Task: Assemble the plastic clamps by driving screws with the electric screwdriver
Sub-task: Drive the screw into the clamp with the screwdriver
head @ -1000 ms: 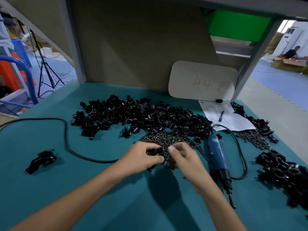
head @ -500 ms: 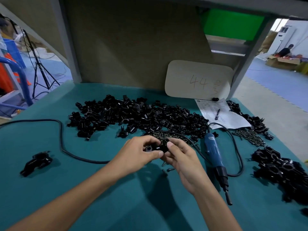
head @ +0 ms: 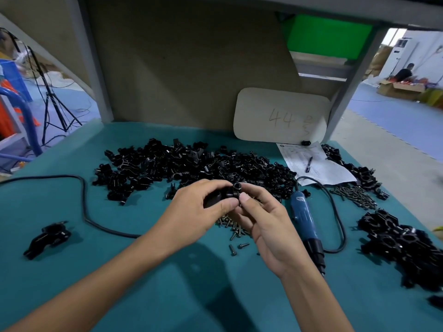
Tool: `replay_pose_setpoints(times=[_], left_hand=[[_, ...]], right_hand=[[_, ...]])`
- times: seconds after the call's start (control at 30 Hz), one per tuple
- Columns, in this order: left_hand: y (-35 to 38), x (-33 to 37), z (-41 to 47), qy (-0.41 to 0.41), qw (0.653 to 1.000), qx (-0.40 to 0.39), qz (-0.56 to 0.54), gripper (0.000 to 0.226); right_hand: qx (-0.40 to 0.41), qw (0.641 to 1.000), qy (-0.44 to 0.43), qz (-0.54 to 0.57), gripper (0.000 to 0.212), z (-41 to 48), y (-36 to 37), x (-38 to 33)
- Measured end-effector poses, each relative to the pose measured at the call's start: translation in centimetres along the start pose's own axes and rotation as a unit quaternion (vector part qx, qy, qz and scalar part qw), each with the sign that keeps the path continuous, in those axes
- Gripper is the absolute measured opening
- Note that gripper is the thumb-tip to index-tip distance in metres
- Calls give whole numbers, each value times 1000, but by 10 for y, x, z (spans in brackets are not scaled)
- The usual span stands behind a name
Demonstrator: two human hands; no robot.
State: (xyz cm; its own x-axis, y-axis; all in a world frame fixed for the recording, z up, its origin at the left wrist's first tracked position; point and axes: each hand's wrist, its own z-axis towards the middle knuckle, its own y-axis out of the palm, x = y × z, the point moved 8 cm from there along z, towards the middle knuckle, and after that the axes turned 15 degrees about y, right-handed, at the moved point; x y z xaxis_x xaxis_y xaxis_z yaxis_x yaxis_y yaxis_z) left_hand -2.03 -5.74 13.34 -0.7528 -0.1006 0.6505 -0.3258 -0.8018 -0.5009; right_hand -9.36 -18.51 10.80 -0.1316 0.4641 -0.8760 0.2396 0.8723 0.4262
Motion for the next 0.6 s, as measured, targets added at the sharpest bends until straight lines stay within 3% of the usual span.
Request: replay_pose_setpoints(times=[0.27, 0.43, 0.6], left_hand=[[3, 15, -1, 33, 985, -51, 159, 41], [-1, 20, -1, 47, 992, -37, 116, 39], [0, 22, 1, 49, 992, -69, 98, 46]], right_hand=[[-4, 1000, 3, -3, 28, -1, 5, -10], [-19, 1000, -3, 6, 24, -5, 9, -13], [-32, 999, -14, 10, 38, -8, 10, -19]])
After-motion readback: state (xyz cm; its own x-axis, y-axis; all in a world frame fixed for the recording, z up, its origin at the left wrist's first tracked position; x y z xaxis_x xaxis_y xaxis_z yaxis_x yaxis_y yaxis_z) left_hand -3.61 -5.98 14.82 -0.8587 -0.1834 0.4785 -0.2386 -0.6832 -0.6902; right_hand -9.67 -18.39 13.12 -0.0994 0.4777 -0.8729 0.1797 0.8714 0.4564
